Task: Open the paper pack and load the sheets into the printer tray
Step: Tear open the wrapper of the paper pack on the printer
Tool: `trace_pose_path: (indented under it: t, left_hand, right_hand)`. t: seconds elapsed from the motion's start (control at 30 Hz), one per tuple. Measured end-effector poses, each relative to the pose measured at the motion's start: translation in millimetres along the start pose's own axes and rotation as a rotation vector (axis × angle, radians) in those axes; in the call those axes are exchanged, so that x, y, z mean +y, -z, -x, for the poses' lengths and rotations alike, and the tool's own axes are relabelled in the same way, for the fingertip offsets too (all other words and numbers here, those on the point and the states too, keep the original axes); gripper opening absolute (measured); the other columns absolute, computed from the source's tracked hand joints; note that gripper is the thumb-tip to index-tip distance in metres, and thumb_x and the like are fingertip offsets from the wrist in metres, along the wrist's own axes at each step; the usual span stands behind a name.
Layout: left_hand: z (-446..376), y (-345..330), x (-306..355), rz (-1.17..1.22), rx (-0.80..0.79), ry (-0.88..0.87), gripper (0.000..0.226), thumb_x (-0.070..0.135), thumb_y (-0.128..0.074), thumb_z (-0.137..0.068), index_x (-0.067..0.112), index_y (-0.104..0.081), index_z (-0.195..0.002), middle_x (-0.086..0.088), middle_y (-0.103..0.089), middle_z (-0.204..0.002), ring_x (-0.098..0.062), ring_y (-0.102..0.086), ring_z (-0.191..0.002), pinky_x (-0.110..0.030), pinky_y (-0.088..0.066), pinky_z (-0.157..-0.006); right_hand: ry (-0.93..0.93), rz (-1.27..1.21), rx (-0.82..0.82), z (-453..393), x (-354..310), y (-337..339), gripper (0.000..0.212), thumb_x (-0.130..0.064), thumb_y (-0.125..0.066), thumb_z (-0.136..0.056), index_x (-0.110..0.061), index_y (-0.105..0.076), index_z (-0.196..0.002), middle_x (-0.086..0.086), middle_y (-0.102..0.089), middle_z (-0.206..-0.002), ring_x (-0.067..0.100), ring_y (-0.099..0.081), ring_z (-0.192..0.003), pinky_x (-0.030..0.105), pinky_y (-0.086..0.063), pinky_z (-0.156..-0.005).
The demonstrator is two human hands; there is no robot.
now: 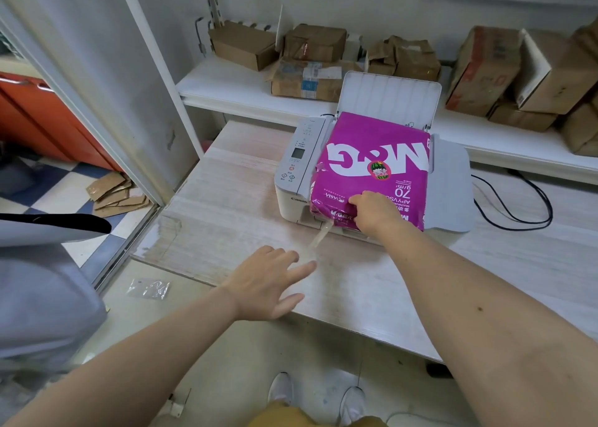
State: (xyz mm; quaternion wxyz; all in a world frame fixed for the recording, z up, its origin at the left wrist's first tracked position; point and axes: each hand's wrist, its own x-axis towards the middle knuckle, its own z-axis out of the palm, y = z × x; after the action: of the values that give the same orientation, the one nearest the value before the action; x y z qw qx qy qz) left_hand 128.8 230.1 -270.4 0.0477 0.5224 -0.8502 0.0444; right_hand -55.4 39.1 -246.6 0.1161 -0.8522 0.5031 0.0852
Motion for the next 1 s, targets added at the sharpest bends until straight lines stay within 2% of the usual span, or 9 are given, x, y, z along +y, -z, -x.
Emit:
trace_pose_path:
  t: [0.07,0.17,0.27,0.33,0.4,0.63,0.73,0.87,1.0]
  left_hand:
    - [-5,0,1,0.010,0.095,0.135,0.043,0.048,-0.050,-0.082,0.017,-0.057,-0.111,-0.001,-0.056,-0.083,-0.021,-0.053,-0.066,-0.038,-0.050,-0.064]
    - [-42,0,2,0.071,0.235,0.457,0.040,0.045,-0.045,-0.081,0.011,-0.064,-0.089,-0.003,-0.058,-0.081,-0.024,-0.058,-0.071,-0.037,-0.049,-0.062]
    - [-95,1,7,0.284,0.120,0.794,0.049,0.057,-0.048,-0.083,0.014,-0.066,-0.093,-0.004,-0.062,-0.096,-0.023,-0.058,-0.093,-0.039,-0.050,-0.077]
    - [-123,-6,11,0.366,0.026,0.918,0.050,0.061,-0.055,-0.081,0.014,-0.068,-0.094,-0.005,-0.064,-0.102,-0.025,-0.056,-0.103,-0.039,-0.049,-0.084]
    - [-140,-14,13,0.410,-0.029,0.988,0.051,0.059,-0.058,-0.081,0.010,-0.070,-0.091,-0.008,-0.066,-0.102,-0.028,-0.057,-0.104,-0.039,-0.049,-0.083]
    - [-145,-20,5,0.489,-0.106,0.998,0.023,0.031,-0.059,-0.087,0.011,-0.071,-0.090,-0.011,-0.069,-0.104,-0.031,-0.059,-0.104,-0.037,-0.047,-0.081]
    - [-139,-19,4,0.498,-0.116,0.957,0.022,0.031,-0.059,-0.089,0.012,-0.069,-0.084,-0.010,-0.068,-0.100,-0.030,-0.060,-0.101,-0.036,-0.045,-0.080]
    - [-132,-15,-2,0.483,-0.108,0.891,0.024,0.033,-0.059,-0.089,0.011,-0.065,-0.080,-0.009,-0.068,-0.099,-0.030,-0.060,-0.098,-0.036,-0.045,-0.078]
    - [-126,-13,-10,0.472,-0.120,0.842,0.026,0.033,-0.056,-0.088,0.019,-0.052,-0.068,-0.008,-0.068,-0.096,-0.030,-0.060,-0.097,-0.039,-0.046,-0.079]
  right_hand:
    - [0.005,0.002,-0.006,0,0,0,0.029,-0.012,-0.054,-0.091,-0.014,-0.059,-0.119,0.011,-0.061,-0.114,0.033,-0.058,-0.106,0.044,-0.052,-0.091]
    - [0.001,0.002,-0.014,0,1,-1,0.030,-0.013,-0.055,-0.091,-0.015,-0.059,-0.120,0.011,-0.060,-0.113,0.034,-0.057,-0.106,0.045,-0.052,-0.091]
    - [0.002,-0.005,-0.027,-1,1,-1,0.028,-0.018,-0.057,-0.090,-0.014,-0.059,-0.118,0.011,-0.059,-0.111,0.033,-0.057,-0.105,0.045,-0.052,-0.089]
    - [-0.004,-0.028,-0.035,-1,1,-1,0.028,-0.028,-0.059,-0.089,-0.014,-0.059,-0.114,0.010,-0.059,-0.107,0.032,-0.058,-0.103,0.044,-0.053,-0.088]
    - [-0.016,-0.053,-0.038,-2,1,-2,0.034,-0.039,-0.060,-0.088,-0.014,-0.059,-0.112,0.010,-0.058,-0.105,0.032,-0.058,-0.100,0.042,-0.053,-0.085]
    - [-0.085,-0.093,0.016,-7,-9,-7,0.048,-0.054,-0.060,-0.084,-0.011,-0.057,-0.104,0.013,-0.062,-0.105,0.036,-0.056,-0.104,0.048,-0.051,-0.088]
    - [-0.102,-0.071,0.025,-8,-13,-8,0.052,-0.053,-0.062,-0.083,-0.010,-0.054,-0.110,0.015,-0.061,-0.108,0.038,-0.055,-0.107,0.047,-0.051,-0.087]
    - [-0.083,-0.047,0.068,-9,-12,-10,0.046,-0.050,-0.061,-0.085,-0.010,-0.054,-0.107,0.015,-0.063,-0.106,0.037,-0.057,-0.104,0.042,-0.048,-0.078]
    - [-0.075,-0.024,0.104,-6,-9,-11,0.044,-0.045,-0.058,-0.089,-0.008,-0.055,-0.111,0.014,-0.063,-0.107,0.035,-0.057,-0.103,0.039,-0.044,-0.073]
